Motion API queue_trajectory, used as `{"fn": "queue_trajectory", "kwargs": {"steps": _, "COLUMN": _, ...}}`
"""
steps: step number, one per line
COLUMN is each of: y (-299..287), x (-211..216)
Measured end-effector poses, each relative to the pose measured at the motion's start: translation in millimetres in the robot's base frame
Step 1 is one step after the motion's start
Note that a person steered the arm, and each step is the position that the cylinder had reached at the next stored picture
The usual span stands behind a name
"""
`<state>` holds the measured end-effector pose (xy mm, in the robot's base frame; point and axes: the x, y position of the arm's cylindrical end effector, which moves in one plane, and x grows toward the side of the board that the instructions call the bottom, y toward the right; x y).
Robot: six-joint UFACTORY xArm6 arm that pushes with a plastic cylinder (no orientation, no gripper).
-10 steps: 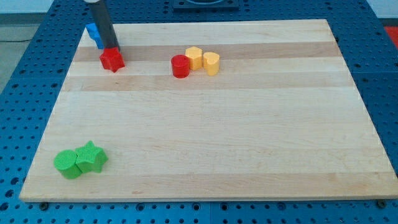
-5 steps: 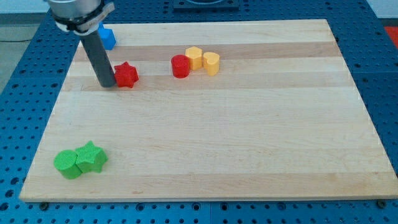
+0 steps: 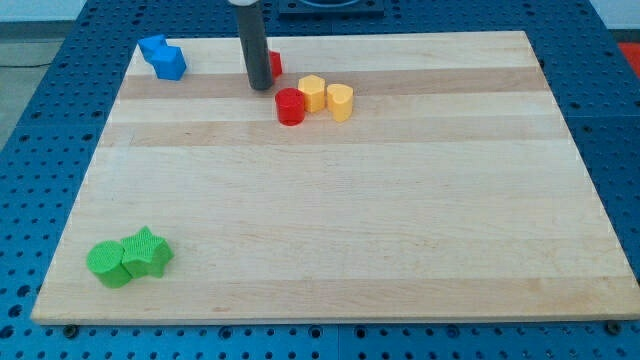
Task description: Place the red star at the top center of the board
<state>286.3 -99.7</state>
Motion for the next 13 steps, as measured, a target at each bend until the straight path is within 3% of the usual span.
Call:
{"fn": "queue_trajectory", "kwargs": {"steps": 2, "y": -25, "x": -10}}
{"fn": "queue_trajectory", "kwargs": {"steps": 7, "y": -7, "x": -79}}
{"fn": "queue_trajectory", "kwargs": {"steps": 13, "y": 44, "x": -83}}
